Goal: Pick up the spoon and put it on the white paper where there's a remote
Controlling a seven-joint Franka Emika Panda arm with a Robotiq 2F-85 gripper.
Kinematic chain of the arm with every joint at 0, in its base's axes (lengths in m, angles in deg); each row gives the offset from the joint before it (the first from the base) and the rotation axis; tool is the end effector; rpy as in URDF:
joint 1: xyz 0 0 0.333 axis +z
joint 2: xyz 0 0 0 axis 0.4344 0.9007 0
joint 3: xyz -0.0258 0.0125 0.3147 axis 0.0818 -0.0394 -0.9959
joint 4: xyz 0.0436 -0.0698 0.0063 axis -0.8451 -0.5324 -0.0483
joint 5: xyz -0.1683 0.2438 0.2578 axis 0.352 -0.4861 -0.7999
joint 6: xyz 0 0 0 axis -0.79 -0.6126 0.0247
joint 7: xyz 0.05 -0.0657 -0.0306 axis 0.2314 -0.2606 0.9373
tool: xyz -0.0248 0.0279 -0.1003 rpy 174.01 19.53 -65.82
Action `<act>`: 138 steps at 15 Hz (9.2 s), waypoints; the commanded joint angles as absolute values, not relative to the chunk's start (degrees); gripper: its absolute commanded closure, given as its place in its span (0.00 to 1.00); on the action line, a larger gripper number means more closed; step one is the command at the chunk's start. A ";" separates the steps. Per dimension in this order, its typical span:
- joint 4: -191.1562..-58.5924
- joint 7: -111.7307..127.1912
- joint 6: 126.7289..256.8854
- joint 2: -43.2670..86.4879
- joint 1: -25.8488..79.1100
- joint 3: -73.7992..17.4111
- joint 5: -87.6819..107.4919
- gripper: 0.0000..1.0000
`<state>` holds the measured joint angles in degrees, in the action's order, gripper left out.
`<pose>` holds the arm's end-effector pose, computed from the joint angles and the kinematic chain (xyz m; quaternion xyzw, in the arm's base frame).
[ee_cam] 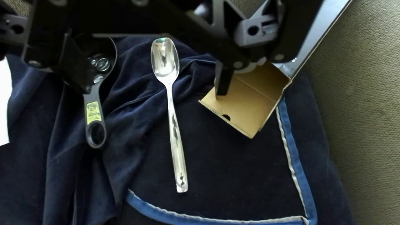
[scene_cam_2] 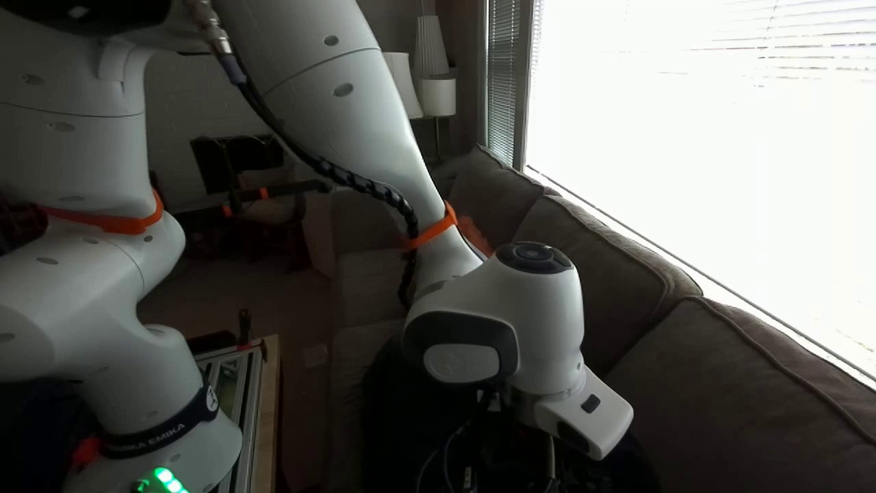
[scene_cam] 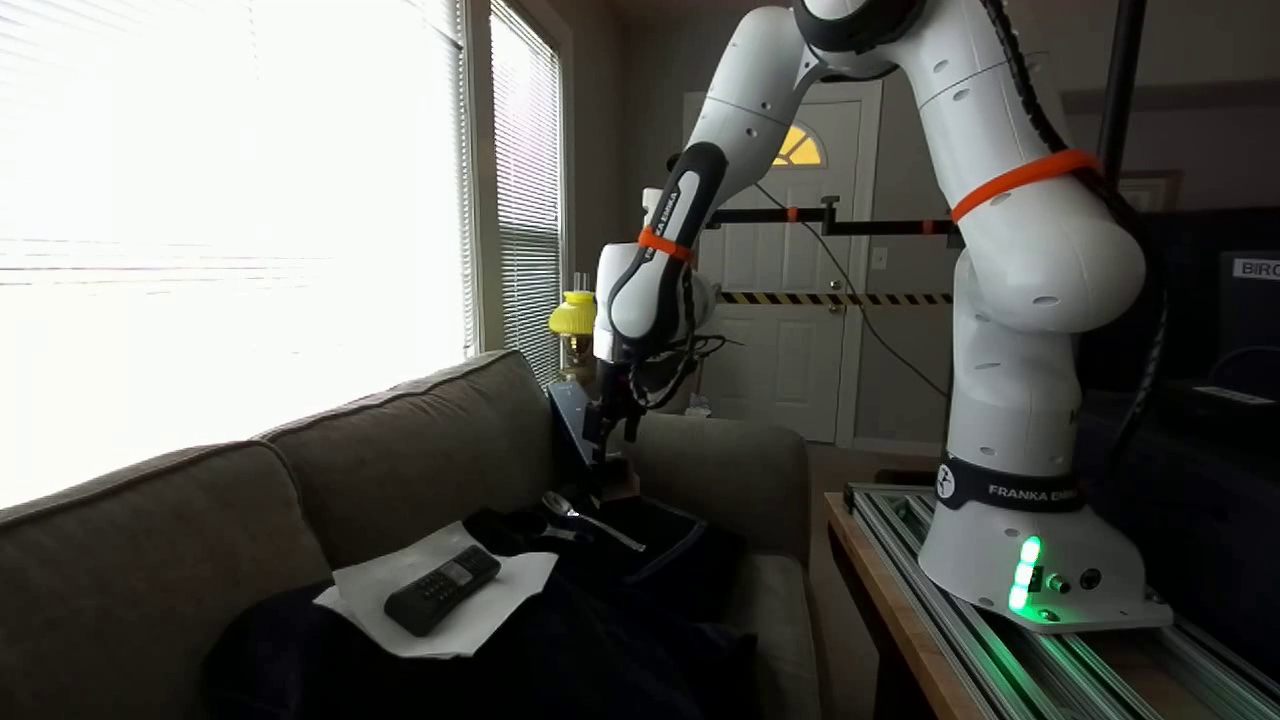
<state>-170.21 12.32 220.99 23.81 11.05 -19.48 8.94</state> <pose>0.4522 -0.2362 0.1962 0.9740 -0.2124 0.0559 0.0552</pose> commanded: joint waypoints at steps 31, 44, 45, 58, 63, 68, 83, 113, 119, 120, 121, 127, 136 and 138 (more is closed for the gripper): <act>-150.90 21.48 222.60 47.21 8.96 -21.92 9.40 0.43; -149.37 21.13 222.00 49.08 8.85 -22.31 9.16 0.69; -149.37 21.14 221.92 49.19 8.83 -22.35 9.15 0.68; -147.83 21.89 222.57 50.89 6.37 -24.50 8.10 0.76; -147.11 22.00 222.49 51.41 5.39 -25.07 8.07 0.75; -150.64 21.31 223.04 47.43 6.43 -23.86 8.56 1.00; -155.97 7.73 199.22 30.39 24.81 -8.83 36.47 0.98; -138.47 -4.90 176.98 50.29 25.50 -24.45 80.71 0.91; -135.38 -4.75 179.16 53.63 24.14 -26.24 79.77 0.98; -134.67 -4.68 179.69 54.40 24.00 -26.71 79.85 0.98; -133.79 -4.25 180.37 55.40 23.78 -27.22 79.77 0.98; -130.93 -1.93 181.95 59.00 23.71 -28.31 79.09 0.98; -132.10 -0.44 180.25 58.80 24.28 -27.30 79.99 0.98; -132.22 -0.65 179.15 58.89 25.26 -26.83 81.01 0.98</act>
<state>-132.36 -1.15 180.83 58.28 24.10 -27.47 79.80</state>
